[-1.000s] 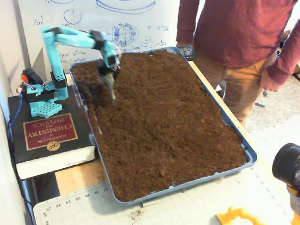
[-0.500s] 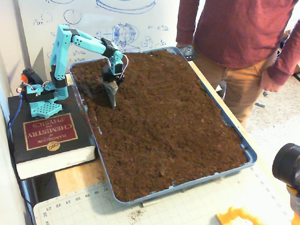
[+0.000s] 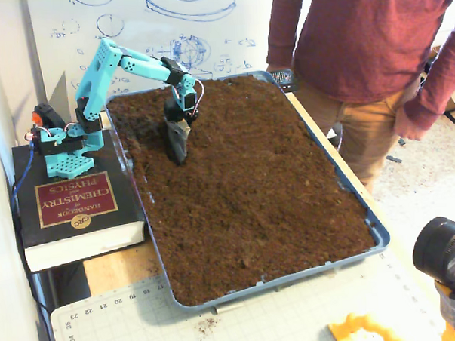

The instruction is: Build a berm.

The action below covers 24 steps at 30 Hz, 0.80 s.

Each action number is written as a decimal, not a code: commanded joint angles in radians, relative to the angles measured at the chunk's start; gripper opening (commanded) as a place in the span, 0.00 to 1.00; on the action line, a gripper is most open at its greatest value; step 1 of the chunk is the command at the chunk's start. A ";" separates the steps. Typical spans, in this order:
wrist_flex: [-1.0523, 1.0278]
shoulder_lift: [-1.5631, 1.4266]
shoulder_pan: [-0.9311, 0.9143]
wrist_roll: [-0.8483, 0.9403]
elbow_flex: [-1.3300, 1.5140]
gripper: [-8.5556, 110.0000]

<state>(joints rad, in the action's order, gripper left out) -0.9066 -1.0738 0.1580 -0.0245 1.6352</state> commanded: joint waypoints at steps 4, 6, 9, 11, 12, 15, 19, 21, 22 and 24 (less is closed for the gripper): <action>0.055 -0.158 0.032 -0.006 -0.199 0.08; 0.055 -0.193 0.034 -0.008 -0.192 0.08; 0.055 -0.249 0.034 0.002 -0.155 0.08; 0.055 -0.295 0.029 0.005 -0.126 0.08; 0.055 -0.322 0.029 0.005 -0.107 0.08; 0.055 -0.400 0.029 0.005 -0.041 0.08; 0.055 -0.502 0.026 0.005 0.080 0.08; 0.055 -0.565 0.025 0.005 0.152 0.08; 0.055 -0.604 0.025 0.005 0.195 0.08; 0.055 -0.701 0.034 0.005 0.293 0.08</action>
<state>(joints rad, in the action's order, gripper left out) -0.8636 -1.5677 0.1887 -0.0245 1.8653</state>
